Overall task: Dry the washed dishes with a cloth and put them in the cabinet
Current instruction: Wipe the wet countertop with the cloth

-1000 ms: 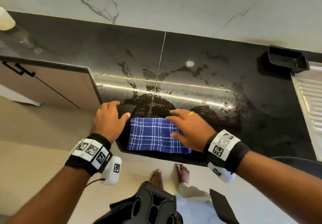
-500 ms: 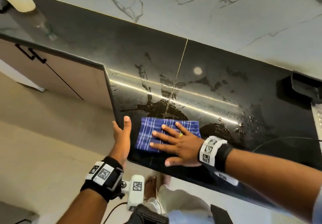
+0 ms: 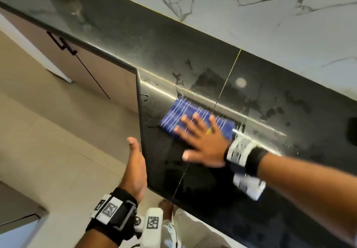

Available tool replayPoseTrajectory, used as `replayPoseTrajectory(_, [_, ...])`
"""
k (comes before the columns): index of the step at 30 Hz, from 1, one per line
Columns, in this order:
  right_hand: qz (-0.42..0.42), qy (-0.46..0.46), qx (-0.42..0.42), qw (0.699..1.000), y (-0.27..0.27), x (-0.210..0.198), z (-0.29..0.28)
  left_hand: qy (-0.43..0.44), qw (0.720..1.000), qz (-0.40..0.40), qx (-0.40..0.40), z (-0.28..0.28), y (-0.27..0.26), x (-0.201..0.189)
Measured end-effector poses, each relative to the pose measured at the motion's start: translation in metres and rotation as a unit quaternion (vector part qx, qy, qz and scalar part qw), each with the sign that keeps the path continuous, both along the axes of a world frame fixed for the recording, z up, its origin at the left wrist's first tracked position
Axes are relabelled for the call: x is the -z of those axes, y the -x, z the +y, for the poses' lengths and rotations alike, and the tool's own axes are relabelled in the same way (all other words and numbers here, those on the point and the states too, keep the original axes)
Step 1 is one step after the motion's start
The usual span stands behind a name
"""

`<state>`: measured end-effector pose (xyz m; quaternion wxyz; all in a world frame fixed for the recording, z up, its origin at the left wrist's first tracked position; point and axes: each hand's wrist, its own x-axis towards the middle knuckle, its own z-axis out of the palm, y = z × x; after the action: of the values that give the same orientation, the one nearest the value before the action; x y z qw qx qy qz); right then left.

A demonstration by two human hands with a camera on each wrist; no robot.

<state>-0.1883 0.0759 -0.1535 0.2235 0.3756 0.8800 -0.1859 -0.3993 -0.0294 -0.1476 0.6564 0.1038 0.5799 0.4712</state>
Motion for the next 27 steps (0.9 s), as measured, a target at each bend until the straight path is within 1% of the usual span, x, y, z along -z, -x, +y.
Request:
replayPoseTrajectory(1, [0.008,0.031,-0.060,0.998,0.012,-0.002,-0.033,0.005,0.999,-0.015,-0.038,-0.001,0.005,0.004])
replayPoseTrajectory(2, [0.020,0.054,-0.117,0.991,0.023,-0.004,-0.062,0.013,0.996,-0.050,-0.074,-0.003,0.011,0.007])
replayPoseTrajectory(3, [0.040,0.057,-0.159,0.985,0.030,-0.004,-0.083,0.015,0.992,-0.085,-0.091,-0.007,0.018,0.010])
replayPoseTrajectory(4, [0.063,0.047,-0.188,0.979,0.032,-0.001,-0.092,0.018,0.988,-0.115,-0.105,-0.010,0.023,0.009])
replayPoseTrajectory(5, [0.080,0.044,-0.209,0.974,0.031,-0.002,-0.087,0.016,0.984,-0.141,-0.106,-0.013,0.025,0.011])
replayPoseTrajectory(6, [0.084,0.040,-0.228,0.969,0.031,-0.003,-0.071,0.014,0.983,-0.147,-0.106,-0.015,0.026,0.011])
replayPoseTrajectory(7, [0.068,0.032,-0.242,0.967,0.031,-0.003,-0.048,0.009,0.983,-0.146,-0.112,-0.017,0.025,0.014])
replayPoseTrajectory(8, [0.049,0.018,-0.237,0.970,0.033,-0.003,-0.021,-0.003,0.985,-0.131,-0.110,-0.018,0.023,0.012])
replayPoseTrajectory(9, [0.032,-0.002,-0.212,0.977,0.036,0.000,0.010,-0.011,0.987,-0.117,-0.107,-0.017,0.021,0.010])
replayPoseTrajectory(12, [-0.005,-0.076,-0.097,0.992,0.050,0.003,0.115,-0.019,0.995,-0.064,-0.071,-0.010,0.012,0.013])
replayPoseTrajectory(14, [-0.030,-0.058,-0.021,0.998,0.057,0.002,0.168,-0.026,0.999,-0.037,-0.016,-0.007,0.007,0.010])
replayPoseTrajectory(15, [-0.030,-0.045,0.003,0.999,0.060,0.000,0.182,-0.026,0.999,-0.033,0.000,-0.007,0.005,0.009])
replayPoseTrajectory(16, [-0.026,-0.041,0.021,0.999,0.064,0.000,0.184,-0.026,0.999,-0.037,0.005,-0.006,0.005,0.008])
replayPoseTrajectory(18, [-0.023,-0.045,0.025,0.998,0.069,-0.001,0.159,-0.027,0.999,-0.037,0.000,-0.004,0.002,0.003])
replayPoseTrajectory(19, [-0.023,-0.042,-0.002,0.999,0.071,0.000,0.134,-0.027,0.999,-0.041,-0.009,-0.002,0.002,0.000])
replayPoseTrajectory(20, [-0.019,-0.038,-0.053,0.998,0.073,0.000,0.104,-0.023,0.998,-0.046,-0.020,-0.001,0.001,-0.002])
replayPoseTrajectory(22, [-0.001,-0.020,-0.175,0.984,0.076,-0.003,0.049,-0.021,0.998,-0.054,-0.021,0.003,0.000,-0.003])
replayPoseTrajectory(23, [0.013,-0.004,-0.215,0.977,0.078,-0.005,0.035,-0.017,0.998,-0.049,-0.022,0.002,0.000,0.000])
replayPoseTrajectory(25, [0.029,0.015,-0.245,0.969,0.085,-0.001,0.040,-0.002,1.000,-0.005,-0.012,0.002,0.001,0.005])
replayPoseTrajectory(26, [0.028,0.004,-0.238,0.971,0.092,0.001,0.055,0.011,1.000,0.005,0.002,0.001,0.002,0.007])
replayPoseTrajectory(27, [0.024,-0.014,-0.210,0.977,0.100,0.003,0.075,0.024,0.999,0.008,0.022,0.002,0.002,0.009])
